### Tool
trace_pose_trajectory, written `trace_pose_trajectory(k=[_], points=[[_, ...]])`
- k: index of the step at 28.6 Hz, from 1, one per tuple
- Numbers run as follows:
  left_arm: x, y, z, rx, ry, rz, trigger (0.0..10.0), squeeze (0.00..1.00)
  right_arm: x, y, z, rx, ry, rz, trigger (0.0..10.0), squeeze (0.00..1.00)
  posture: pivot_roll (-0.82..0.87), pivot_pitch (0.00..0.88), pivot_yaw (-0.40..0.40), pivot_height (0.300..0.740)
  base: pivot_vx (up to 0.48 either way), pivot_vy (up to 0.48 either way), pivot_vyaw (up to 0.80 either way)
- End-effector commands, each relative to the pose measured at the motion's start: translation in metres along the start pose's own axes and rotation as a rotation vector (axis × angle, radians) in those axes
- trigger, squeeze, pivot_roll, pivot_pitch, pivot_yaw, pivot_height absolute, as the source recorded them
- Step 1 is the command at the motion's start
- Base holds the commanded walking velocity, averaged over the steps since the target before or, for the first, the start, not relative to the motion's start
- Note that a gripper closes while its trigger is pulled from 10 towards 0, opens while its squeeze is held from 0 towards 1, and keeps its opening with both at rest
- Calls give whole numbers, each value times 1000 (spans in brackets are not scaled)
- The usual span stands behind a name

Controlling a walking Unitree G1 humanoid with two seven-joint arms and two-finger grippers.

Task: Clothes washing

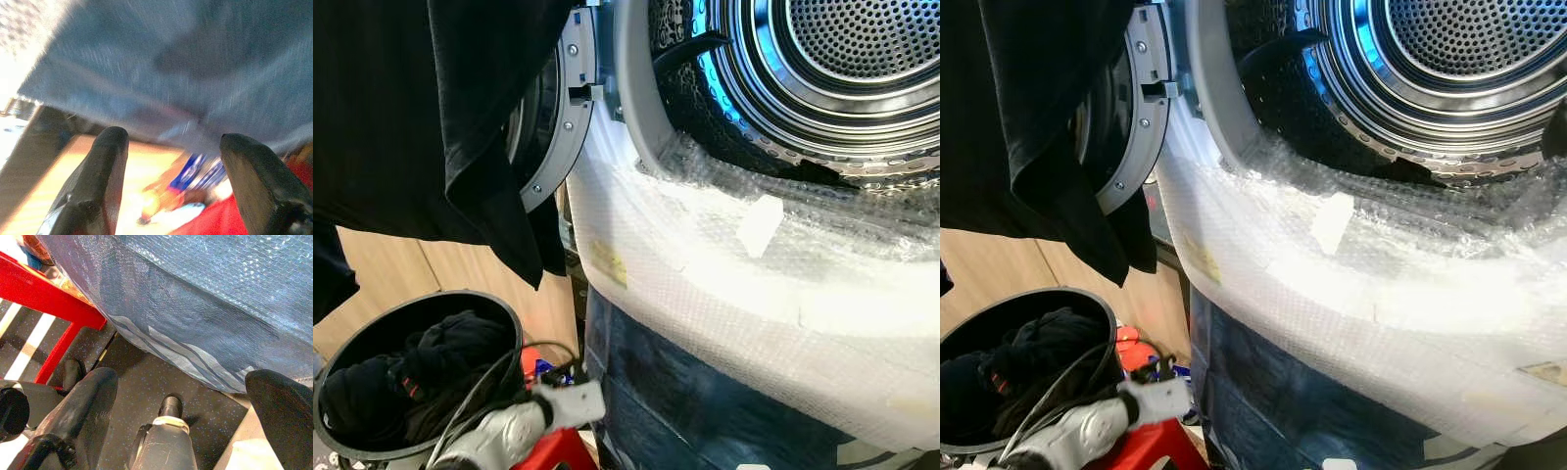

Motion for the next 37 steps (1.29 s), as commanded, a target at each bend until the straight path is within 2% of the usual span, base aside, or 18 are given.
trace_pose_trajectory(k=[1, 3, 4, 5, 6, 9, 11, 12, 14, 17, 20, 22, 26, 27, 28, 29, 34, 37], points=[[9, -4, 3, -19, 176, 30, 10000, 0, 8, -1, 0, -3, 3, 20, 10000, 0, -29, 0, 28, 740, 0, 0, 0], [19, -7, 11, -63, 339, 56, 10000, 0, 8, -1, 1, -4, 3, 20, 10000, 0, -32, 0, 30, 740, 0, 0, 0], [29, -8, 31, -191, 403, 78, 10000, 0, 8, -1, 1, -6, 7, 19, 10000, 0, -36, 0, 30, 740, 0, 0, 0], [29, -8, 31, -191, 403, 78, 10000, 0, 8, -1, 1, -6, 7, 19, 10000, 0, -36, 0, 30, 740, 0, 0, 0], [47, -5, 44, -303, 442, 137, 10000, 0, 7, 0, 2, -7, 9, 18, 10000, 0, -35, 0, 27, 740, 0, 0, 0], [67, 3, 48, -369, 461, 191, 10000, 0, 2, 0, 3, -5, 24, 10, 10000, 0, -28, 0, 28, 740, 0, 0, 0], [70, 13, 44, -360, 405, 164, 10000, 0, -2, 1, 6, -9, 33, 0, 10000, 0, -22, 0, 31, 740, 0, 0, 0], [62, 17, 35, -303, 290, 112, 10000, 0, -6, 1, 10, -20, 39, -12, 10000, 0, -13, 2, 33, 740, 0, 0, 0], [59, 22, 17, -206, 280, 61, 10000, 0, -8, 2, 13, -29, 21, -20, 10000, 0, -4, 5, 32, 740, 0, 0, 0], [68, 41, -11, -76, 344, 40, 10000, 0, -10, 2, 17, -35, 21, -24, 10000, 0, 6, 12, 32, 740, 0, 0, 0], [74, 56, -26, 9, 378, 30, 10000, 0, -10, 2, 17, -34, 30, -25, 10000, 0, 11, 13, 31, 740, 0, 0, 0], [72, 74, -47, 159, 432, -3, 10000, 0, -6, 2, 17, -35, 26, -17, 10000, 0, 11, 17, 27, 740, 0, 0, 0], [71, 89, -62, 271, 482, -19, 10000, 0, -4, 2, 19, -44, 6, -14, 10000, 0, 32, 22, 18, 740, 0, 0, 0], [71, 98, -74, 343, 522, -16, 10000, 0, -4, 2, 20, -43, 10, -15, 10000, 0, 32, 22, 18, 740, 0, 0, 0], [64, 121, -99, 520, 625, -28, 10000, 0, -5, 2, 20, -39, 28, -19, 10000, 0, 56, 25, 9, 740, 0, 0, 0], [58, 130, -106, 581, 657, -40, 10000, 0, -5, 2, 21, -37, 32, -21, 10000, 0, 56, 25, 9, 740, 0, 0, 0], [-8, 175, -122, 821, 770, -238, 10000, 0, -6, 2, 23, -51, 4, -25, 10000, 0, 75, 21, -3, 740, 0, 0, 0], [-35, 200, -133, 954, 879, -266, 10000, 0, -6, 2, 24, -63, -32, -25, 10000, 0, 82, 16, -2, 740, 0, 0, 0]])
Point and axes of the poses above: a point about 5 cm out from each wrist's last joint towards the gripper, its own y axis pointing back from the gripper into the wrist, its own x axis along the axis of the wrist's last joint, z = x × y, the point moved 6 cm from there along -y, pointing out of the wrist towards the gripper, and after that the axes turned 11 degrees about y, right-handed, at the moved point
